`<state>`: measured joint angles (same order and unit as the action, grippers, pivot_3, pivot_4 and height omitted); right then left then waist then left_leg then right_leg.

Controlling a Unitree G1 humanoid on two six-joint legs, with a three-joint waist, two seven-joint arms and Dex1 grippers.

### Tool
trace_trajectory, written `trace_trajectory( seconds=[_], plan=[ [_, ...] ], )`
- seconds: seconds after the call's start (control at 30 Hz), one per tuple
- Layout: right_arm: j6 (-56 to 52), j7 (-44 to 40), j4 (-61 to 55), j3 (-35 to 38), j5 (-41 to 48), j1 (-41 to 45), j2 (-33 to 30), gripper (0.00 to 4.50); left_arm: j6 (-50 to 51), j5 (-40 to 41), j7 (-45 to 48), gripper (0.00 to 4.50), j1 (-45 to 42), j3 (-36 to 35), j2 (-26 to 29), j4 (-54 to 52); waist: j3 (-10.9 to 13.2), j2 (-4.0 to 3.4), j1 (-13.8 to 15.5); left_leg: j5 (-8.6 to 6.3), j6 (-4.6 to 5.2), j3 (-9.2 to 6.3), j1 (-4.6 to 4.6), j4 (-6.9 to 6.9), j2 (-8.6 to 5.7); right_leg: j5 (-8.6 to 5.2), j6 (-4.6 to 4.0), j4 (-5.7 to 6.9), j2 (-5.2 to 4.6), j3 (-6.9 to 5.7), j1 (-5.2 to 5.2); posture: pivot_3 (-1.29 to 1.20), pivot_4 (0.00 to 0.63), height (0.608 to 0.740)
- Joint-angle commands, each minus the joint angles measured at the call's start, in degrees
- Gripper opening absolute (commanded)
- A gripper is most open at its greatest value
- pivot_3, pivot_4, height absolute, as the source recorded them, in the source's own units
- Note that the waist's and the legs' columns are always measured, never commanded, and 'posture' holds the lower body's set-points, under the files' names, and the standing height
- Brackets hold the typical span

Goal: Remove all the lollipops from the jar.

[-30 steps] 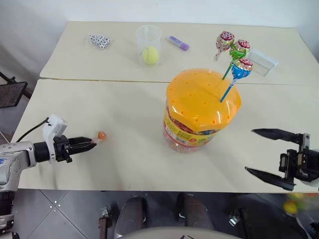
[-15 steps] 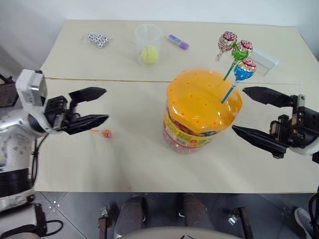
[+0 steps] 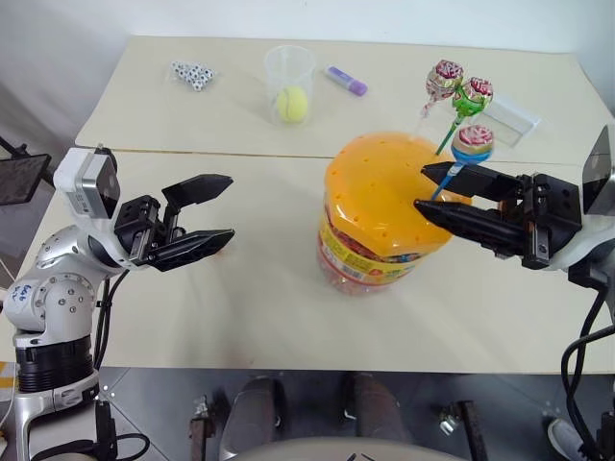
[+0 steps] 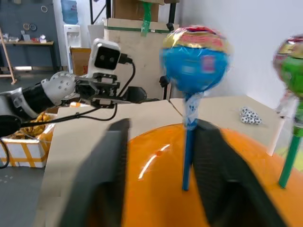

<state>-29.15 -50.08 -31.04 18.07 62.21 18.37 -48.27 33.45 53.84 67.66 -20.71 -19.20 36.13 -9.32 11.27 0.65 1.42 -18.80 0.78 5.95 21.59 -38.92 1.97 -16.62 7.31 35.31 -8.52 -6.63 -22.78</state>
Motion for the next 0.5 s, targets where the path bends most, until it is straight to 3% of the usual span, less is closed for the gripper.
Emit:
trace_trajectory(
  seconds=[0.03,0.07,0.2,0.3,0.4,0.5],
  plan=[
    [0.09,0.19,-0.1,0.37,0.53,1.04,1.04,0.41,-0.24,2.95,-0.93,4.5,-0.72,-1.16,-0.95,-2.0,0.0,0.0,-0.09,-0.01,0.02,0.01,0.0,-0.01,0.0,0.0,0.0,-0.01,0.0,0.0,0.0,0.0,0.15,0.74],
    [0.34,0.52,0.52,0.54,0.35,1.52,1.54,0.04,-0.02,3.84,-1.3,4.5,-1.12,-1.28,-1.4,-2.01,0.0,0.0,-0.12,-0.01,0.02,0.02,0.0,-0.01,0.0,0.0,0.0,-0.02,0.0,0.01,0.0,0.0,0.15,0.74],
    [0.56,1.72,3.17,2.54,2.32,3.36,3.66,0.01,1.8,8.2,-3.53,4.5,-2.91,-1.53,-3.41,-2.26,0.0,0.0,-0.15,-0.01,0.02,0.02,0.0,-0.06,0.02,0.0,0.0,0.0,0.0,0.01,0.0,0.0,0.15,0.74],
    [-1.45,4.98,6.31,6.97,10.21,6.45,3.87,0.01,2.02,8.16,-2.89,4.5,-3.62,0.05,-3.38,-2.96,0.0,0.0,-0.19,-0.01,0.02,0.04,0.01,-0.09,0.02,0.0,0.0,0.01,0.0,0.03,0.0,0.0,0.15,0.74],
    [-8.3,7.37,11.4,14.09,20.43,6.38,-1.89,0.01,-1.21,2.59,0.41,4.5,-3.71,3.57,-2.02,-3.65,0.0,0.0,0.13,-0.01,0.03,0.01,0.04,-0.09,-0.05,0.0,0.01,0.02,-0.01,0.02,0.01,0.0,0.15,0.74],
    [-14.1,6.02,17.79,20.0,18.4,1.45,-9.25,0.01,-4.46,-2.13,3.4,4.5,-3.8,6.55,-0.54,-3.67,0.0,0.0,0.18,-0.06,0.12,0.12,0.13,-0.1,-0.09,0.01,0.01,-0.09,0.0,-0.05,0.02,0.0,0.15,0.74]
  ],
)
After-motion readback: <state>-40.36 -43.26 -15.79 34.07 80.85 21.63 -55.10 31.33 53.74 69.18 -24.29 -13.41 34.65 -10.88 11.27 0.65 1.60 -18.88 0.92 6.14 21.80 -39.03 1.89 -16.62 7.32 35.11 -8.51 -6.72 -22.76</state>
